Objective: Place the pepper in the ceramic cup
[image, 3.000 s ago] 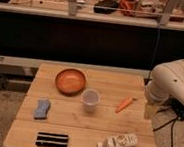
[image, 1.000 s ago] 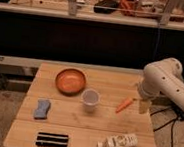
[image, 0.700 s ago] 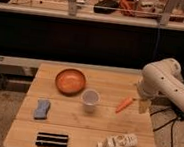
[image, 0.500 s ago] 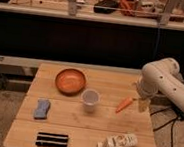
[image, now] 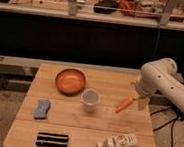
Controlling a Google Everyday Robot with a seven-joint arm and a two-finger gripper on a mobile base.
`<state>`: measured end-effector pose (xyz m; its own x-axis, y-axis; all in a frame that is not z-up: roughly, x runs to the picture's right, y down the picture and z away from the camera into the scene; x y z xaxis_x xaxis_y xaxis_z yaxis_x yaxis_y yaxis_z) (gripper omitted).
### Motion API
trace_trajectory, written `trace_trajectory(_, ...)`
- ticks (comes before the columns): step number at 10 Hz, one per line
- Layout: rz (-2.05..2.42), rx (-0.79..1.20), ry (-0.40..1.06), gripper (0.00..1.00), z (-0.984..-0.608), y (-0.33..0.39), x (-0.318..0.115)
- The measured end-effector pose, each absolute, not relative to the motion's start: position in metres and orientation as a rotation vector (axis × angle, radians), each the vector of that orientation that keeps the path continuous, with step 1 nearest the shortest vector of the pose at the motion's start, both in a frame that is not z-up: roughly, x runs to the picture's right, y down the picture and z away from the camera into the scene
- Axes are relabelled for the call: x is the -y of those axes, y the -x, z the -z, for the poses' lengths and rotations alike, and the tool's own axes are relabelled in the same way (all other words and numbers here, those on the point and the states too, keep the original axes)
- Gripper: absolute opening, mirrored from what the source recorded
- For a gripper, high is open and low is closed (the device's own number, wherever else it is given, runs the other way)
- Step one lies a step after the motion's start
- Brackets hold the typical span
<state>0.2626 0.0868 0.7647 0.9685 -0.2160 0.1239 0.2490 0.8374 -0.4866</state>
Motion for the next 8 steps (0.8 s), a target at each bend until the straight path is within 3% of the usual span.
trace_trajectory(8, 0.320, 0.108, 0.512, 0.80, -0.790, -0.258, -0.083)
